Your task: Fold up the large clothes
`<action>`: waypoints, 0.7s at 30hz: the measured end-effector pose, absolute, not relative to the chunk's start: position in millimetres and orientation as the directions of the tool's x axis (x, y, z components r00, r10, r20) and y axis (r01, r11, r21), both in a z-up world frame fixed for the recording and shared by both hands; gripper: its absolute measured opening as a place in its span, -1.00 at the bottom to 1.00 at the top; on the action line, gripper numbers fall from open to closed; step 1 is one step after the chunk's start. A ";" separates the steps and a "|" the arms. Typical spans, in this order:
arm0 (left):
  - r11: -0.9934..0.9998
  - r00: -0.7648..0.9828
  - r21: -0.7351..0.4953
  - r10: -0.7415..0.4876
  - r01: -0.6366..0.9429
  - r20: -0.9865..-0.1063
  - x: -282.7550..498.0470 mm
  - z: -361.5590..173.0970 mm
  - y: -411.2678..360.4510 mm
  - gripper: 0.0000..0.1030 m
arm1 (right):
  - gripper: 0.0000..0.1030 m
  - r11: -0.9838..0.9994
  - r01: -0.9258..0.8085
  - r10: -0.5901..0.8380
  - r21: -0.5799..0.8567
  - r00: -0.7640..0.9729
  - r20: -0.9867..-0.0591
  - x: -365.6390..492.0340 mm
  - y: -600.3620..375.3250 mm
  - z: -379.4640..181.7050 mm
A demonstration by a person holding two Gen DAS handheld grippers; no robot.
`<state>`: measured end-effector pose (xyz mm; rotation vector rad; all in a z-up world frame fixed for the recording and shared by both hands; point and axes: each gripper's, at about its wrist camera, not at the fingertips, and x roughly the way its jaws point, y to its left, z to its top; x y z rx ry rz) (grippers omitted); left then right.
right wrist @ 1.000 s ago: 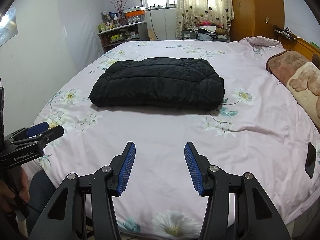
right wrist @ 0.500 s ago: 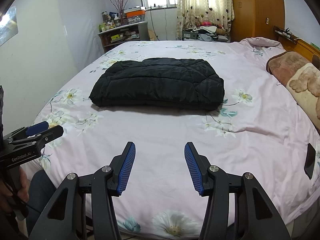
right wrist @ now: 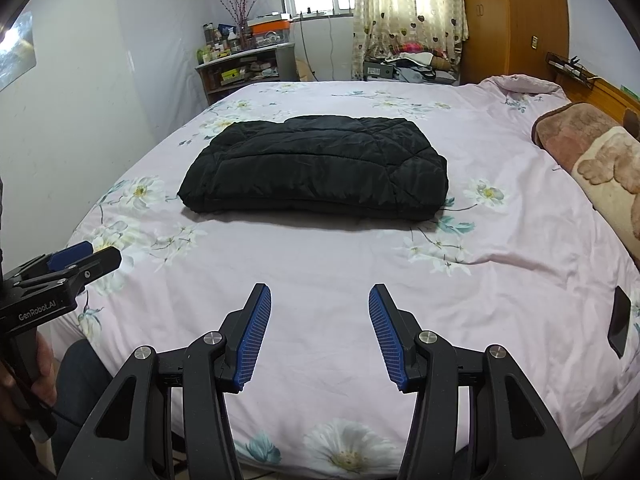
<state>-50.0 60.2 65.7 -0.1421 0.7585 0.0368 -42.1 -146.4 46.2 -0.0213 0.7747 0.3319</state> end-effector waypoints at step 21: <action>0.989 0.719 -0.111 -0.010 -0.094 -0.695 -49.9 63.6 53.6 0.53 | 0.01 0.948 -0.302 0.284 0.099 0.664 -0.692 -42.5 -148.0 47.3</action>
